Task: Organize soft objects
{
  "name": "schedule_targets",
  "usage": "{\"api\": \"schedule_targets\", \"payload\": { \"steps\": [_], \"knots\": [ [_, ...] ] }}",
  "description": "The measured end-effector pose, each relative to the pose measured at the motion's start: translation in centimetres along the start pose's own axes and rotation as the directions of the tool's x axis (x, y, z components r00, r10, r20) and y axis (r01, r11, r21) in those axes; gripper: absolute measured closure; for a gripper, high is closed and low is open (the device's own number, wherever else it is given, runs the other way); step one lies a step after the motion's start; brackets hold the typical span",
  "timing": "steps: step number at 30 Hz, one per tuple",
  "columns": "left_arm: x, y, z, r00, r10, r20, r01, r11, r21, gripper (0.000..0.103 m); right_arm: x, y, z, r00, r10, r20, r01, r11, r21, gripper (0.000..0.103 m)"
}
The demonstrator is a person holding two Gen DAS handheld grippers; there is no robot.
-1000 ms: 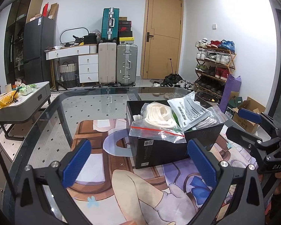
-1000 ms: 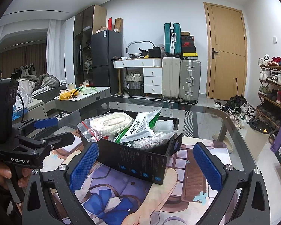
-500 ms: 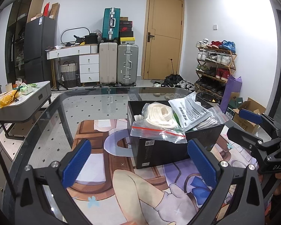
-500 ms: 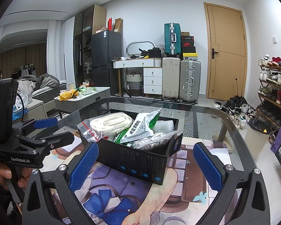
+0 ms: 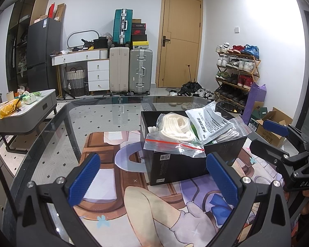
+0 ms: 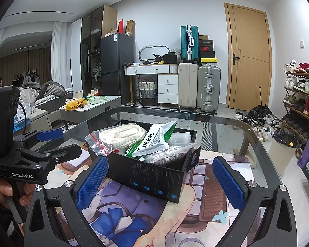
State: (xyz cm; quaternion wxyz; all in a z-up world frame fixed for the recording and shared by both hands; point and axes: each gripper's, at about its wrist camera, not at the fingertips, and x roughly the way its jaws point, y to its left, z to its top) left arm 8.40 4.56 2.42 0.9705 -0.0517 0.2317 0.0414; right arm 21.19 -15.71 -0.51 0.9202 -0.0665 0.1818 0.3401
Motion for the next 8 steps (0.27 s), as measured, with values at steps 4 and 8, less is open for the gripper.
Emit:
{"api": "schedule_targets", "payload": {
  "steps": [4, 8],
  "knots": [
    [-0.14, -0.06, 0.00, 1.000, 0.004, 0.005, -0.004, 1.000, 0.003, 0.000, 0.00, 0.01, -0.01, 1.000, 0.000, 0.000, 0.000, 1.000, 0.000, 0.000],
    [-0.42, -0.30, 0.05, 1.000, 0.023, 0.016, -0.023, 1.000, 0.010, 0.000, 0.00, 0.01, -0.02, 1.000, 0.000, 0.000, 0.000, 1.000, -0.001, 0.000]
  ]
}}
